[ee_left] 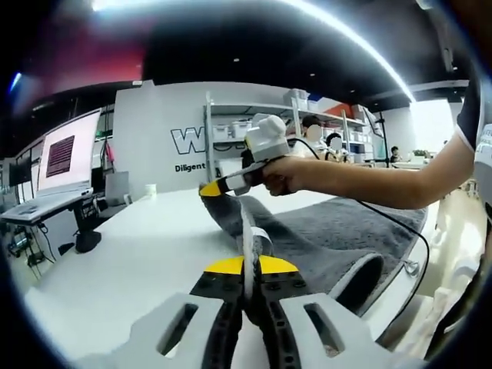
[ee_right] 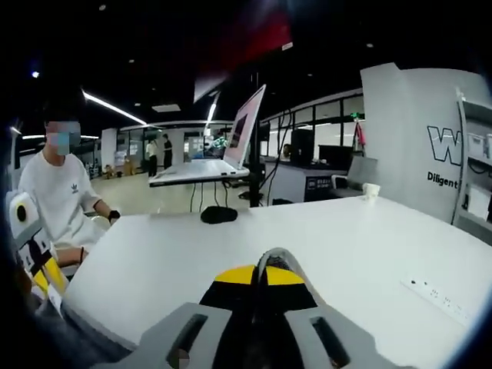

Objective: Open the folded towel by lifting each exposed corner and separating the folded layers until the towel lies flat within the target outline without major curled edges

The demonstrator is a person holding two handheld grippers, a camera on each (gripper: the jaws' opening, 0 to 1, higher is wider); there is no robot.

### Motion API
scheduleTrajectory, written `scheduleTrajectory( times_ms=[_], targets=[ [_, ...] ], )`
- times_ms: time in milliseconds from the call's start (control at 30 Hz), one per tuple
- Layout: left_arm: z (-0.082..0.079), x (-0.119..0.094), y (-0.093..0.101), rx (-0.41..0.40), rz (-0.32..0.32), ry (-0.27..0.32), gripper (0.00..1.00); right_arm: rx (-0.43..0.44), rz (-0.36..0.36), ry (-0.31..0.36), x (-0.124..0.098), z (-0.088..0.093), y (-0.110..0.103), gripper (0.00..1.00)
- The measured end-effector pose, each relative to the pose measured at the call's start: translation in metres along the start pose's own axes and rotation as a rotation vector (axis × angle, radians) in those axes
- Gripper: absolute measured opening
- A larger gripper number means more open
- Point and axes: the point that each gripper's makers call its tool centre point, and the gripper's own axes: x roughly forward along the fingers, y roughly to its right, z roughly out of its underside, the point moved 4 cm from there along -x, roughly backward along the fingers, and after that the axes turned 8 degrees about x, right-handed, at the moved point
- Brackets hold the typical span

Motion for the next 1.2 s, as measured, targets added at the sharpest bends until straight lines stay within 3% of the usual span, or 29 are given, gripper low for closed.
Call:
scheduleTrajectory(
  times_ms=[267,567,767,1200],
  targets=[
    [0.002,-0.009,-0.03,0.007,-0.059,-0.022,0.02,-0.005,-0.022,0.009,0.021,-0.013,-0.005,0.0],
    [0.009,-0.02,-0.048,0.0,-0.105,-0.038,0.03,-0.009,-0.058,0.008,0.04,-0.019,-0.014,0.0],
    [0.013,-0.031,-0.064,-0.009,-0.173,-0.054,0.03,-0.012,-0.094,0.015,0.057,-0.026,-0.022,0.0],
    [0.028,-0.042,-0.073,-0.033,-0.216,-0.085,0.02,0.021,-0.132,0.004,0.076,-0.014,-0.03,0.0]
  ],
)
